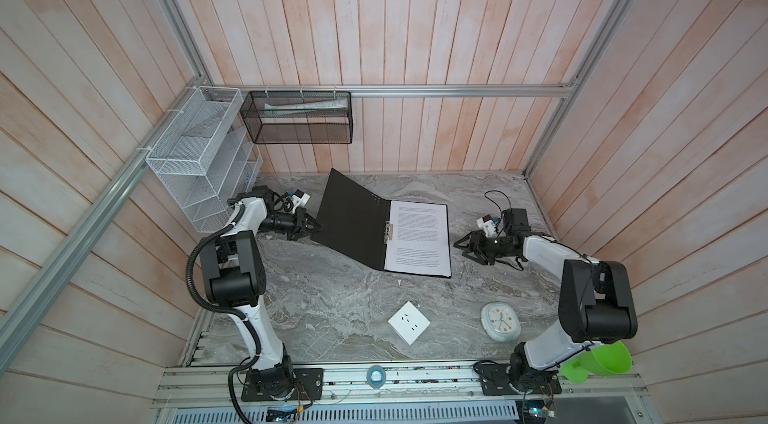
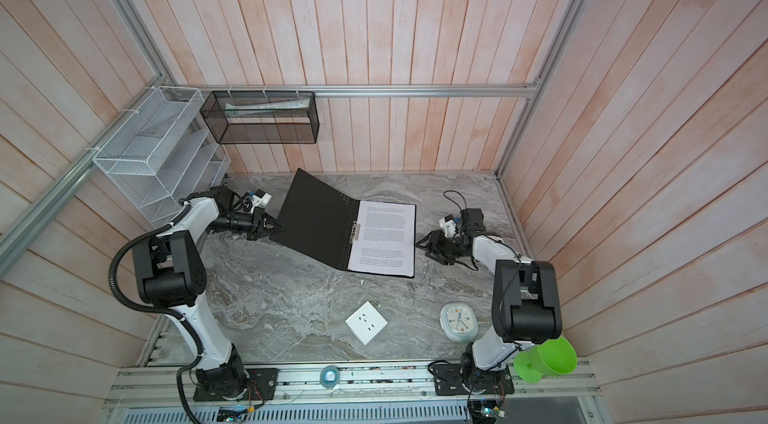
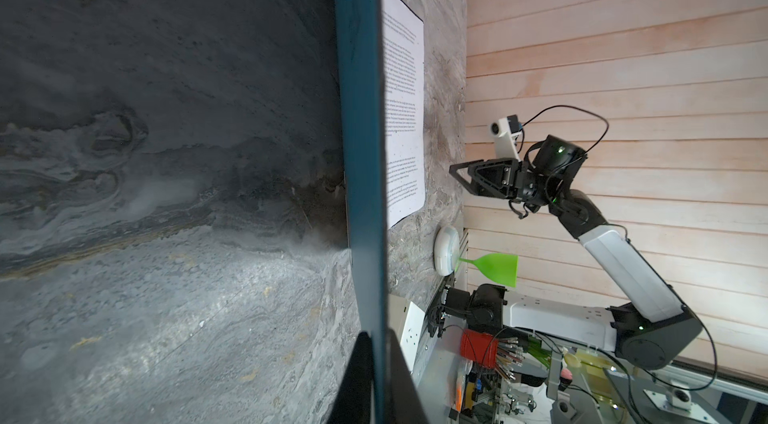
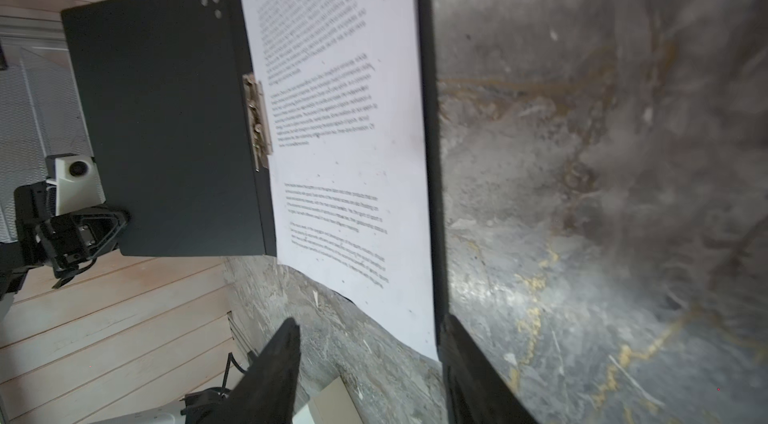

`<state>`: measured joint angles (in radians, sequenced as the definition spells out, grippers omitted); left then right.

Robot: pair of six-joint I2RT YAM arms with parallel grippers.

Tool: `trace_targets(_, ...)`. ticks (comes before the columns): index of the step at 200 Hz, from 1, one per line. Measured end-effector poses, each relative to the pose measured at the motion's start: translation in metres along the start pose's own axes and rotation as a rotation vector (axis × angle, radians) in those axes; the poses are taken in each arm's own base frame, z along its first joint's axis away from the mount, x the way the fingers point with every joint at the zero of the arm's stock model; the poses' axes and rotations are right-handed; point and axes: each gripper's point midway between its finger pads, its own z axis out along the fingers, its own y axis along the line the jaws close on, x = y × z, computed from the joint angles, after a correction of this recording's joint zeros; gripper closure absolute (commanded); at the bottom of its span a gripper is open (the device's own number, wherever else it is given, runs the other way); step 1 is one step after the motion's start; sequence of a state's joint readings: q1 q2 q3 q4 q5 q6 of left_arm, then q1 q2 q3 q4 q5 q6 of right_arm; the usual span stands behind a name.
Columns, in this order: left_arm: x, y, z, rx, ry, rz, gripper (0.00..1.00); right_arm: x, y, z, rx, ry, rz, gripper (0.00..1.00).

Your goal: Put the files into the folder

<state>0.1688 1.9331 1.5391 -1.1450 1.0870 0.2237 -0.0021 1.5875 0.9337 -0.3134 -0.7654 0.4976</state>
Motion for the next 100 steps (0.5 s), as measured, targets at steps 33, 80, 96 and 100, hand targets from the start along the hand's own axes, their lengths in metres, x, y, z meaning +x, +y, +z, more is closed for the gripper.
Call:
trace_targets(33,0.001,-0.037,0.006,0.004,0.031,0.1,0.9,-0.017,0.036,-0.003,-0.07,-0.028,-0.056,0.48)
trace_targets(80,0.013,-0.084,0.023,0.03,0.094,0.222,0.88,-0.01,0.048,0.03,-0.121,0.052,-0.045,0.48)
trace_targets(96,0.021,-0.095,0.031,0.037,0.127,0.247,0.88,-0.008,0.042,0.043,-0.122,0.078,-0.018,0.48)
trace_targets(100,0.023,-0.096,0.033,0.037,0.134,0.249,0.88,-0.007,0.04,0.046,-0.12,0.085,-0.009,0.48)
